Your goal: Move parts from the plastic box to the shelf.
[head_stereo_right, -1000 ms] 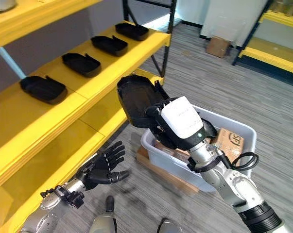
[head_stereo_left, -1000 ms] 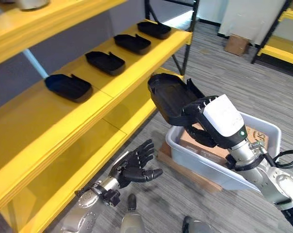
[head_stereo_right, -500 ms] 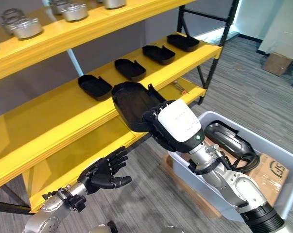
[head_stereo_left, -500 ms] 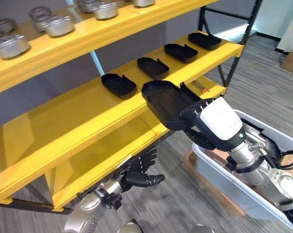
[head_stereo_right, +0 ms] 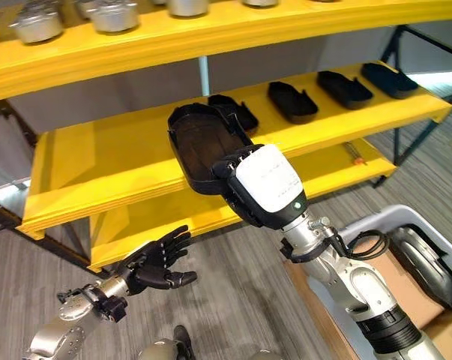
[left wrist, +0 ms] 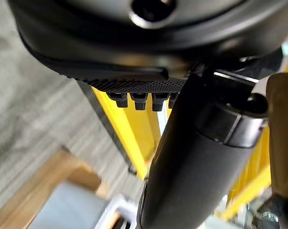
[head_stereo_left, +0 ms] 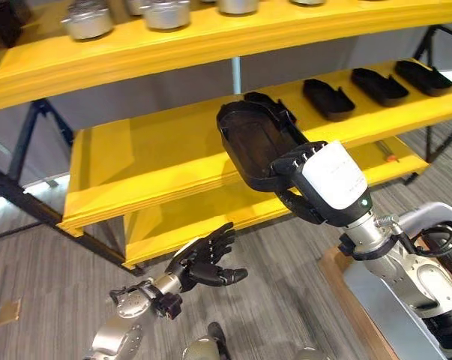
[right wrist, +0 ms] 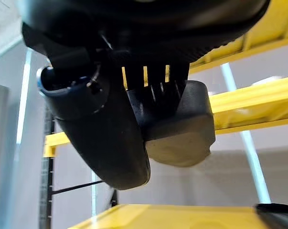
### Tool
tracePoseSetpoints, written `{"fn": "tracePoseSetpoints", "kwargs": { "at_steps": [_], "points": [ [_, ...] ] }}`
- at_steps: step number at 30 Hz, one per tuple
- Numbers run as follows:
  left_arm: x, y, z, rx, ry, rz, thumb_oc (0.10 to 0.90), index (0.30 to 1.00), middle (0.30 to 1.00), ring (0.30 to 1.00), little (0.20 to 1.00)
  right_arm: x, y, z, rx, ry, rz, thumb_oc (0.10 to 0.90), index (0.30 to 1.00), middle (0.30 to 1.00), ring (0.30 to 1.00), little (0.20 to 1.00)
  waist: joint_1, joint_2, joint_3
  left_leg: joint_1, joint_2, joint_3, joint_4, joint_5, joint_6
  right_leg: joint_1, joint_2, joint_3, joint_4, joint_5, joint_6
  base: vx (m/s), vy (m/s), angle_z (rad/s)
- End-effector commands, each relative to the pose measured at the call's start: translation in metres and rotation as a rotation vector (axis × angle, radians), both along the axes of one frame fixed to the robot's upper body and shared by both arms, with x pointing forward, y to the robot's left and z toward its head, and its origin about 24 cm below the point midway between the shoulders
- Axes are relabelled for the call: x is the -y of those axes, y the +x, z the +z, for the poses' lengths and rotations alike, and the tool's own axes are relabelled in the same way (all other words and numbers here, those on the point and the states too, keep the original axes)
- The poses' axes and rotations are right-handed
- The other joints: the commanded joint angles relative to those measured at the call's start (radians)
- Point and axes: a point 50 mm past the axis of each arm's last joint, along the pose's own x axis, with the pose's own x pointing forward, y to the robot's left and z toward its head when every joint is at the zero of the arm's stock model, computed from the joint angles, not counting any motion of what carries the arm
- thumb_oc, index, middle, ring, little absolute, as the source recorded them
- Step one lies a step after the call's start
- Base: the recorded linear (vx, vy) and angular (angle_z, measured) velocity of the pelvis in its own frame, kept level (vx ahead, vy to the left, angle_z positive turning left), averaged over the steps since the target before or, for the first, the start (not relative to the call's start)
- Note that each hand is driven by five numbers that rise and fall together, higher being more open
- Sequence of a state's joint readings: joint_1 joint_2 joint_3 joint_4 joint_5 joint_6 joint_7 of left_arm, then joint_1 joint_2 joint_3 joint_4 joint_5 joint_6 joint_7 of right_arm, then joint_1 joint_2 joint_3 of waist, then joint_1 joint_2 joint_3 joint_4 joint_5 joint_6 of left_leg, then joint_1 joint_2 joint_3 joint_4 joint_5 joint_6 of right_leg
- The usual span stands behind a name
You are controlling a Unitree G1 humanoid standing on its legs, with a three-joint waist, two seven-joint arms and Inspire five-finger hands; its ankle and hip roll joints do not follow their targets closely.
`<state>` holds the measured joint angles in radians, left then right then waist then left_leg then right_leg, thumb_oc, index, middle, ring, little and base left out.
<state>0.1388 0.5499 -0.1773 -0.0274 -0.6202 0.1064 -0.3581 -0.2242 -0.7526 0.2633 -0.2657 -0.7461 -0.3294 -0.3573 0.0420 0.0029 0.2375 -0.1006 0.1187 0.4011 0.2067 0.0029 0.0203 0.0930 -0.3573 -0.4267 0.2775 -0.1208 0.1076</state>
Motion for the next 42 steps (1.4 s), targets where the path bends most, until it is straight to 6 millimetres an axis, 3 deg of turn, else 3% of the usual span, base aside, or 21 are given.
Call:
{"fn": "tracePoseSetpoints", "kwargs": {
  "at_steps": [1, 6, 10, 14, 15, 17, 18, 20, 21, 22, 23, 25, 28, 32, 34, 42],
  "points": [
    [0.006, 0.011, 0.045, 0.246, -0.052, -0.02, 0.9, 1.0, 1.0, 1.0, 1.0, -0.014, -0.006, 0.057, 0.284, 0.095, 0.089, 0.4, 0.3, 0.3, 0.3, 0.3, 0.037, 0.043, -0.05, 0.163, 0.106, -0.038, -0.118, -0.044, -0.083, -0.025, 0.041, -0.024, 0.039, -0.062, 0.009, 0.06, 0.21, 0.3],
    [-0.003, 0.005, 0.037, 0.221, -0.04, 0.009, 0.9, 1.0, 1.0, 1.0, 1.0, -0.022, -0.002, 0.06, 0.269, 0.106, 0.087, 0.4, 0.3, 0.3, 0.3, 0.3, 0.092, 0.036, -0.049, 0.147, 0.064, -0.046, -0.135, -0.043, -0.061, 0.0, 0.025, -0.063, 0.016, -0.031, 0.018, 0.06, 0.228, 0.17],
    [-0.005, 0.002, 0.035, 0.218, -0.031, -0.003, 0.9, 1.0, 1.0, 1.0, 1.0, -0.025, -0.001, 0.061, 0.26, 0.102, 0.086, 0.4, 0.3, 0.3, 0.3, 0.3, 0.113, 0.034, -0.048, 0.137, 0.031, -0.05, -0.145, -0.048, -0.036, -0.002, 0.01, -0.07, 0.055, -0.022, 0.02, 0.02, 0.189, 0.16],
    [0.0, 0.002, 0.033, 0.205, -0.063, -0.017, 0.9, 1.0, 1.0, 1.0, 1.0, -0.029, 0.006, 0.062, 0.229, 0.108, 0.056, 0.4, 0.3, 0.3, 0.3, 0.3, 0.144, 0.035, -0.053, 0.154, -0.028, -0.051, -0.183, -0.064, 0.015, -0.05, -0.067, -0.101, 0.196, 0.07, 0.043, 0.1, 0.307, 0.14],
    [0.0, 0.003, 0.032, 0.199, -0.062, -0.017, 0.9, 1.0, 1.0, 1.0, 1.0, -0.029, 0.01, 0.064, 0.223, 0.113, 0.047, 0.4, 0.3, 0.3, 0.3, 0.3, 0.141, 0.035, -0.051, 0.161, -0.035, -0.053, -0.189, -0.074, 0.021, -0.08, -0.056, -0.087, 0.244, 0.061, 0.045, 0.11, 0.163, 0.04],
    [-0.001, 0.003, 0.03, 0.193, -0.06, -0.012, 0.9, 1.0, 1.0, 1.0, 1.0, -0.028, 0.012, 0.065, 0.213, 0.121, 0.035, 0.4, 0.3, 0.3, 0.3, 0.3, 0.13, 0.025, -0.045, 0.164, -0.036, -0.051, -0.19, -0.081, 0.018, -0.091, -0.001, -0.07, 0.228, 0.023, 0.037, 0.11, 0.014, -0.02],
    [-0.003, 0.003, 0.03, 0.194, -0.061, -0.002, 0.9, 1.0, 1.0, 1.0, 1.0, -0.026, 0.011, 0.065, 0.212, 0.118, 0.023, 0.4, 0.3, 0.3, 0.3, 0.3, 0.116, 0.013, -0.037, 0.166, -0.031, -0.044, -0.189, -0.084, 0.008, -0.081, 0.084, -0.065, 0.145, -0.014, 0.02, 0.13, -0.092, 0.15],
    [-0.002, 0.003, 0.03, 0.2, -0.069, 0.001, 0.9, 1.0, 1.0, 1.0, 1.0, -0.023, 0.009, 0.063, 0.211, 0.113, 0.016, 0.4, 0.3, 0.3, 0.3, 0.3, 0.105, 0.0, -0.03, 0.167, -0.033, -0.037, -0.183, -0.09, -0.005, -0.072, 0.143, -0.065, 0.035, -0.02, 0.007, 0.12, -0.11, 0.26],
    [-0.001, 0.003, 0.032, 0.211, -0.073, 0.001, 0.9, 1.0, 1.0, 1.0, 1.0, -0.021, 0.007, 0.058, 0.208, 0.11, 0.022, 0.4, 0.3, 0.3, 0.3, 0.3, 0.09, -0.012, -0.022, 0.167, -0.037, -0.031, -0.172, -0.099, -0.022, -0.082, 0.183, -0.049, -0.099, 0.025, 0.01, 0.17, -0.112, 0.25],
    [0.002, 0.003, 0.033, 0.219, -0.082, -0.008, 0.9, 1.0, 1.0, 1.0, 1.0, -0.02, 0.008, 0.055, 0.207, 0.107, 0.02, 0.4, 0.3, 0.3, 0.3, 0.3, 0.074, -0.012, -0.012, 0.179, -0.04, -0.032, -0.173, -0.112, -0.026, -0.127, 0.169, -0.024, -0.138, 0.09, 0.03, 0.1, -0.099, 0.26],
    [0.003, 0.003, 0.034, 0.221, -0.084, -0.009, 0.9, 1.0, 1.0, 1.0, 1.0, -0.02, 0.009, 0.054, 0.209, 0.107, 0.021, 0.4, 0.3, 0.3, 0.3, 0.3, 0.072, -0.014, -0.009, 0.171, -0.042, -0.016, -0.171, -0.098, -0.019, -0.141, 0.162, -0.033, -0.148, 0.12, 0.024, 0.12, -0.08, 0.2],
    [0.006, 0.004, 0.036, 0.236, -0.089, -0.033, 0.9, 1.0, 1.0, 1.0, 1.0, -0.019, 0.014, 0.048, 0.208, 0.109, 0.008, 0.4, 0.3, 0.3, 0.3, 0.3, 0.042, -0.018, 0.009, 0.195, -0.053, -0.031, -0.174, -0.139, -0.009, -0.229, 0.127, 0.028, -0.18, 0.219, 0.063, 0.19, -0.117, 0.17],
    [0.011, 0.002, 0.034, 0.22, -0.081, -0.092, 0.9, 1.0, 1.0, 1.0, 1.0, -0.01, 0.011, 0.038, 0.207, 0.089, -0.036, 0.4, 0.3, 0.3, 0.3, 0.3, 0.01, -0.023, 0.016, 0.219, -0.078, -0.072, -0.17, -0.167, 0.011, -0.26, 0.125, 0.109, -0.197, 0.263, 0.081, 0.32, -0.208, 0.47],
    [0.014, 0.001, 0.035, 0.193, -0.07, -0.126, 0.9, 1.0, 1.0, 1.0, 1.0, -0.006, 0.012, 0.04, 0.187, 0.08, -0.056, 0.4, 0.3, 0.3, 0.3, 0.3, 0.02, -0.018, -0.007, 0.245, -0.067, -0.035, -0.149, -0.193, 0.003, -0.211, 0.122, 0.029, -0.178, 0.222, 0.076, 0.33, -0.204, 0.57],
    [0.017, 0.0, 0.033, 0.175, -0.075, -0.127, 0.9, 1.0, 1.0, 1.0, 1.0, -0.007, 0.017, 0.039, 0.175, 0.062, -0.066, 0.4, 0.3, 0.3, 0.3, 0.3, 0.017, -0.01, -0.017, 0.255, -0.059, -0.021, -0.099, -0.226, 0.001, -0.191, 0.135, 0.007, -0.147, 0.171, 0.051, 0.33, -0.18, 0.46],
    [0.022, 0.006, 0.037, 0.183, -0.1, -0.122, 0.9, 1.0, 1.0, 1.0, 1.0, -0.004, 0.02, 0.03, 0.142, 0.055, -0.069, 0.4, 0.3, 0.3, 0.3, 0.3, -0.006, -0.006, -0.051, 0.243, -0.062, -0.002, 0.048, -0.301, -0.003, -0.16, 0.177, -0.017, -0.092, 0.066, -0.02, 0.22, -0.143, 0.21]
  ]
}}
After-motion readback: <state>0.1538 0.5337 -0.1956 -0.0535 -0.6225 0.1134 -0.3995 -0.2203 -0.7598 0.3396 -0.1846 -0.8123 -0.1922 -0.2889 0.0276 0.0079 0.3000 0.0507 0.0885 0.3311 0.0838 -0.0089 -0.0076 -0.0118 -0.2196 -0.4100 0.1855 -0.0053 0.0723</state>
